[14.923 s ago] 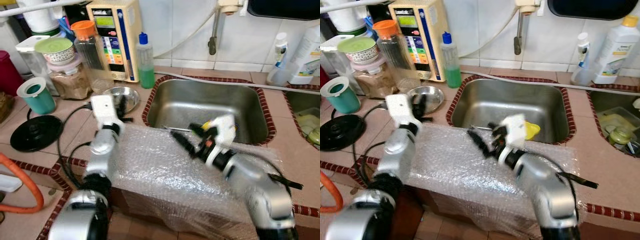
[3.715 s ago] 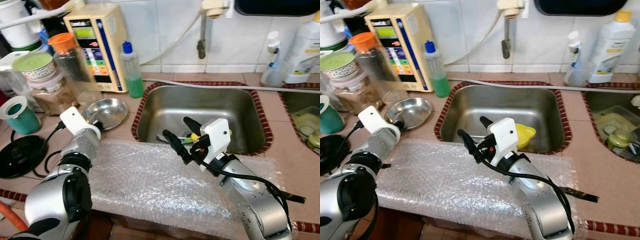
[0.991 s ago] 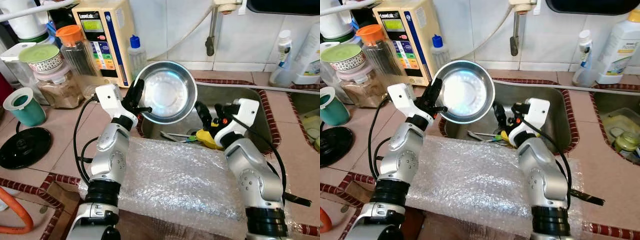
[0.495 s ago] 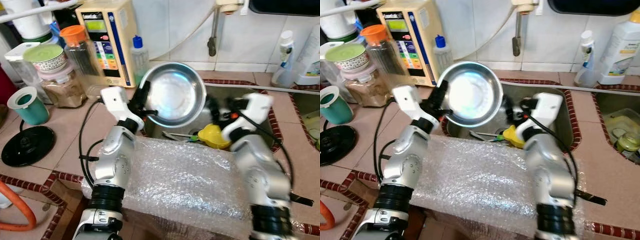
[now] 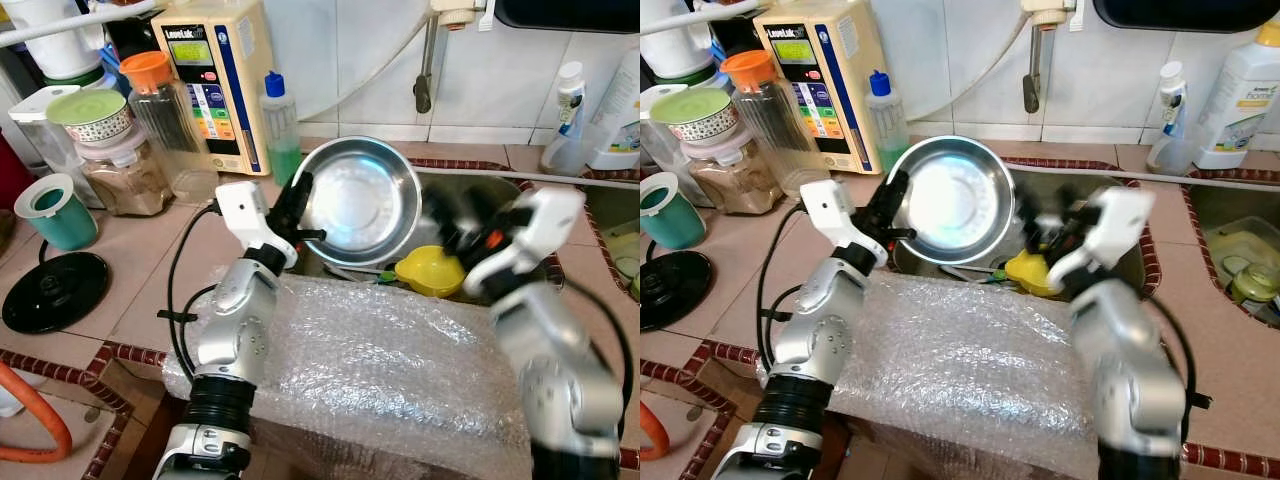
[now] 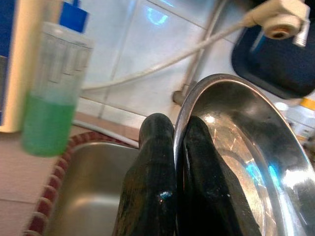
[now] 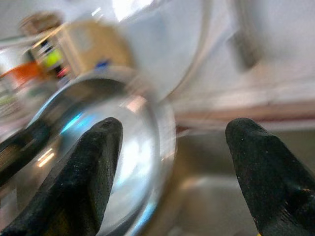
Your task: Kitchen organization
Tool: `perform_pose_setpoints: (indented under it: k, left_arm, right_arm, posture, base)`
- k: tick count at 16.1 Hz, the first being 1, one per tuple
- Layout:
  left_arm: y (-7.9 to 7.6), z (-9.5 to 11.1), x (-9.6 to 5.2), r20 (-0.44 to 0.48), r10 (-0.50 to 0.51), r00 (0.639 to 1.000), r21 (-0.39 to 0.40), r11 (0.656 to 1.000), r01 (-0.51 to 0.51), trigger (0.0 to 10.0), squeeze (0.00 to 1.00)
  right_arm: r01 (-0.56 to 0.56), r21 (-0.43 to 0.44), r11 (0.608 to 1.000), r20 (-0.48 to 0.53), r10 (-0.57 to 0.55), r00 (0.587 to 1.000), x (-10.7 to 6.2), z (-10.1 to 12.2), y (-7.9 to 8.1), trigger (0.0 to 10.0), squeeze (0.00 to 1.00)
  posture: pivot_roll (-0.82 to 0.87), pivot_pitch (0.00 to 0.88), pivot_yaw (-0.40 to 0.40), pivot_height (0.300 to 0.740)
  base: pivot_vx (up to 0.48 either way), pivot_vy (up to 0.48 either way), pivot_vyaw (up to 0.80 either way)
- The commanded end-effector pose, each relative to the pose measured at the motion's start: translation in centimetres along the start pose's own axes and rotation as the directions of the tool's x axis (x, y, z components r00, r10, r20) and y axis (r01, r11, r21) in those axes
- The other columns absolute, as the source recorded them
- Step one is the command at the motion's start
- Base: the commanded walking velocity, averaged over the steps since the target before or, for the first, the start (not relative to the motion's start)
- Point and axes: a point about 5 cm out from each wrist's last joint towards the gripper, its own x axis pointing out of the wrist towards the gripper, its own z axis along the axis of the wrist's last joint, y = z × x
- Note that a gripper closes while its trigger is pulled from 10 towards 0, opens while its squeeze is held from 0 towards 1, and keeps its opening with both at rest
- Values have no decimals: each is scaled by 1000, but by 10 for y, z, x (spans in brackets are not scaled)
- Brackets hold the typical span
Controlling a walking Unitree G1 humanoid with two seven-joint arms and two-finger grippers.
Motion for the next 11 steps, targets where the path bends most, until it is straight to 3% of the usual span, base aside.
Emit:
perform_pose_setpoints:
  k: [1, 4, 9, 10, 11]
  left_arm:
    - [-10, 8, 4, 25, -50, 998, 8, 999, 50, 0, 0]
    - [-18, 5, 2, 18, -77, 997, -12, 997, 77, 0, 0]
    - [-18, 11, -8, 32, -75, 997, -22, 997, 75, 0, 0]
    - [-18, 12, -10, 32, -76, 997, -18, 997, 77, 0, 0]
    - [-17, 14, -12, 33, -71, 997, -14, 997, 71, 0, 0]
  right_arm:
    - [-68, 15, 998, -13, 68, 998, 1, -1, 13, 10000, 0]
    - [-95, 25, 995, -48, 96, 994, 2, -10, 20, 10000, 0]
    - [33, 26, 999, -41, -32, 999, 9, -12, 7, 10000, 0]
    - [40, 44, 998, -34, -39, 999, 12, -12, 7, 4392, 0]
    - [64, 80, 995, -28, -62, 998, 16, -14, 6, 0, 0]
  posture:
    - [-101, 0, 95, 740]
    - [-105, 0, 94, 740]
    - [-97, 0, 88, 740]
    - [-85, 0, 85, 740]
    - [-81, 0, 83, 740]
  base:
    - [0, 0, 0]
    - [0, 0, 0]
    - [0, 0, 0]
    - [0, 0, 0]
    - [0, 0, 0]
